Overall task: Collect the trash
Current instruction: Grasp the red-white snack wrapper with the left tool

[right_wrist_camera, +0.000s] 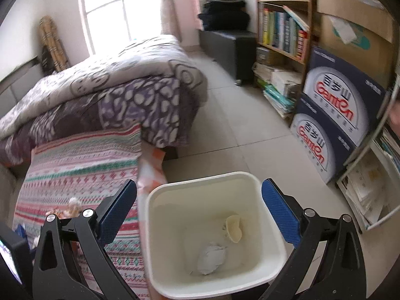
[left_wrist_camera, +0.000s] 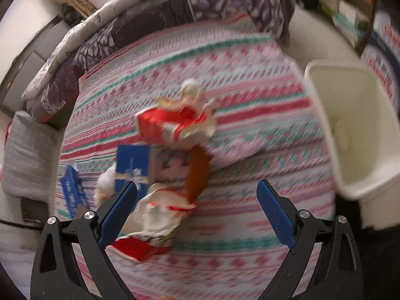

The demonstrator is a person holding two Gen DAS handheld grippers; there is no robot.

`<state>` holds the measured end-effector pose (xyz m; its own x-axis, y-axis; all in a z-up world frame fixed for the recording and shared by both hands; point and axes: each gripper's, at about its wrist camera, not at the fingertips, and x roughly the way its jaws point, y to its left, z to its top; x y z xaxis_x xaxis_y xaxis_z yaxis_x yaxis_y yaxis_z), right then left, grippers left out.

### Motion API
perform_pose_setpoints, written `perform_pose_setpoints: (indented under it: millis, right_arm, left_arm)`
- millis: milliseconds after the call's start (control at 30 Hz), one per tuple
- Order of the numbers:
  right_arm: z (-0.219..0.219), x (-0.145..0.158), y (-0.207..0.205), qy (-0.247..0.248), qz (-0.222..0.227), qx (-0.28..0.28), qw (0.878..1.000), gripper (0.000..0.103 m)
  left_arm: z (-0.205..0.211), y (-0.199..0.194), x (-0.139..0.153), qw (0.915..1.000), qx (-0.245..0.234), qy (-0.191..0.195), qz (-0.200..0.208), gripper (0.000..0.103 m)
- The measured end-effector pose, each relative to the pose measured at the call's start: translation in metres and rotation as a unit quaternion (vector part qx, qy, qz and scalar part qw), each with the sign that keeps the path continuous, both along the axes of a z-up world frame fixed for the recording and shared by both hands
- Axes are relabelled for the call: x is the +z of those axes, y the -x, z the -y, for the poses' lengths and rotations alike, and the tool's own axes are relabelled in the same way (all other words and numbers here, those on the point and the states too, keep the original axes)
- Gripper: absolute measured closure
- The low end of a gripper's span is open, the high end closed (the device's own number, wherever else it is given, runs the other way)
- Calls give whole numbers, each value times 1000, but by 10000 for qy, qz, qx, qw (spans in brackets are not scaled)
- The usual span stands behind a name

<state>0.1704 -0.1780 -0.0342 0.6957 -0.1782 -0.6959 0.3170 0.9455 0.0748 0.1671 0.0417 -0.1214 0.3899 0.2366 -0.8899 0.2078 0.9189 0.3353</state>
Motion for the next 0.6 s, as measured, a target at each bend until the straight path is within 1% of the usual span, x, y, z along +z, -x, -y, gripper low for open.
perform_pose_setpoints:
  millis: [100,200,300,333,367,400,433,467,500,567,600]
  right_arm:
    - [-18,-1,-4,128,-36,290,9995,7]
    - [-36,-2,-8,232,-83,545,9982,7]
    - [-54,-9,-14,242,-253,856,9957,7]
    - [-60,-12,-17,239,-341,959,9945,7]
    - [-69,-17,-21,236,-444,1086,9928,7]
    - [-75,-20,-24,237,-501,1188,9914,7]
    - [-85,-24,-27,264,-581,1358,9887,7]
    - [-92,-27,-28,285,-625,1462,9869,7]
    - [-101,-31,-30,302,-688,1608,9841,7]
    - [-120,-40,-35,274,-843,1938,9770,7]
    - [-127,-43,-35,238,-891,2058,9742,7]
  left_arm:
    - [-10,5,-11,9985,-256,-364,-306,10]
    - [-22,12,-25,9956,-428,-577,-598,10]
    - [-39,17,-39,9938,-460,-666,-761,10]
    - [-43,18,-42,9939,-452,-669,-753,10]
    - [-49,20,-44,9942,-471,-623,-735,12]
    - [-54,22,-45,9948,-498,-524,-714,17]
    - [-59,22,-45,9952,-498,-419,-733,35]
    - [-67,22,-45,9953,-423,-165,-850,42]
    - [-74,23,-43,9958,-327,23,-854,43]
    - [-89,25,-36,9965,-203,274,-767,51]
    - [-97,26,-32,9963,-128,431,-727,54]
